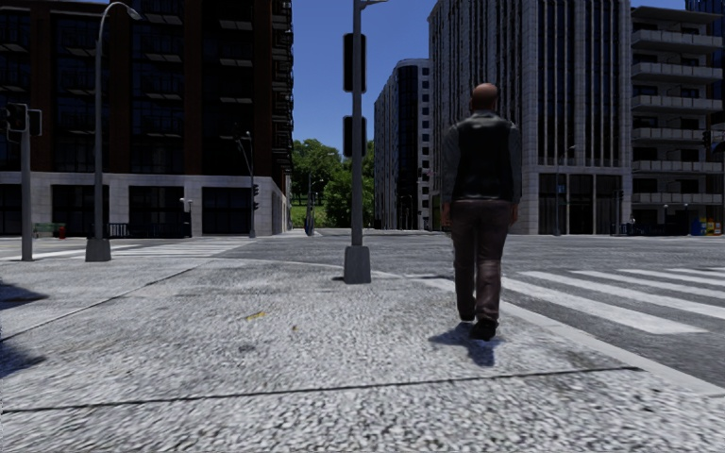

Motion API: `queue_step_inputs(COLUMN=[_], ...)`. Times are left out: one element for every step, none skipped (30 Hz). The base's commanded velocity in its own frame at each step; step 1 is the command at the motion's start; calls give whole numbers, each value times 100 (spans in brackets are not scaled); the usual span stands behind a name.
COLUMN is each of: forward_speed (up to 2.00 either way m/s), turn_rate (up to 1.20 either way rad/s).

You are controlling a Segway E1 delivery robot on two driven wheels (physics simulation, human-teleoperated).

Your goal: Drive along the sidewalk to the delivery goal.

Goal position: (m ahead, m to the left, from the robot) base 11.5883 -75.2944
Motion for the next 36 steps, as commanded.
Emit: queue_step_inputs(forward_speed=[121,115,111,110,110,110,109,109,109,109,109,109,109,109,109,109,108,108,108,108,108,108,108,108,108,108,108,108,108,108,108,108,108,108,108,108], turn_rate=[0,0,0,0,0,0,0,0,0,0,0,0,0,0,0,0,-29,-29,-29,-29,-29,-29,-29,-29,-29,-29,-29,-29,-29,-29,-29,-29,-29,-29,-30,-34])
